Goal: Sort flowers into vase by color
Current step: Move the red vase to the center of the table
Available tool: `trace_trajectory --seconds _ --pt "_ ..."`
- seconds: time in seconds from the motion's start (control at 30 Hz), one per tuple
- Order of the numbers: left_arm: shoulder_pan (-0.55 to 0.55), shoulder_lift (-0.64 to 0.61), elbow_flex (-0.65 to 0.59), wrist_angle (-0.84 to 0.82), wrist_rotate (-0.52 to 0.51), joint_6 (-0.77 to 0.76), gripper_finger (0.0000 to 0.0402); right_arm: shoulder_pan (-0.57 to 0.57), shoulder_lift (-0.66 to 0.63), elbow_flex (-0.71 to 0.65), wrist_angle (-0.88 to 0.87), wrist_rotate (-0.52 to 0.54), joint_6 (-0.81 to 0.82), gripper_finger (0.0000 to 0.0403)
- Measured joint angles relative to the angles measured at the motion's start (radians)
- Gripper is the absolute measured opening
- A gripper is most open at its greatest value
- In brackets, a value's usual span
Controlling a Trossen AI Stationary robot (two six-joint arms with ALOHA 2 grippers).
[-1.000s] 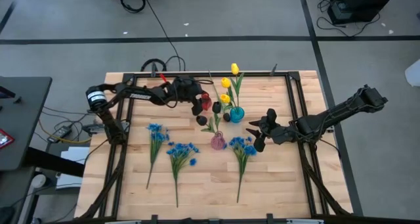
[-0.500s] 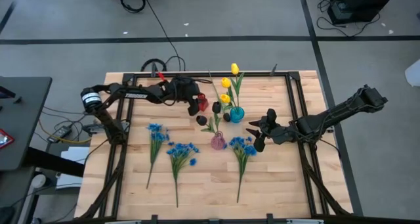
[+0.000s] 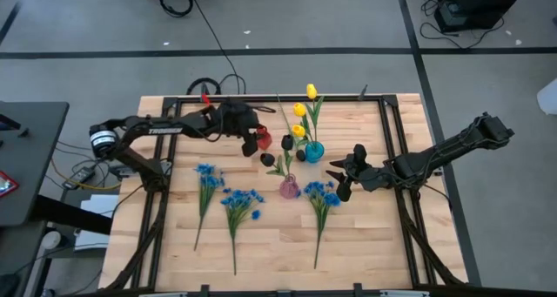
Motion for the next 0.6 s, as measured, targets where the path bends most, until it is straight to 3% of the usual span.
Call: trace_trajectory --seconds 0.3,0.6 --pt "-0.05 -0.112 -0.04 -0.084 -0.013 -0.053 0.0173 0.0 0.0 0.0 0.005 -0.012 -0.002 0.0159" --pt "-0.109 -0.219 -0.228 0.086 -0.026 -0.155 0.0173 0.0 0.0 0.0 0.013 -0.017 -0.004 0.0159"
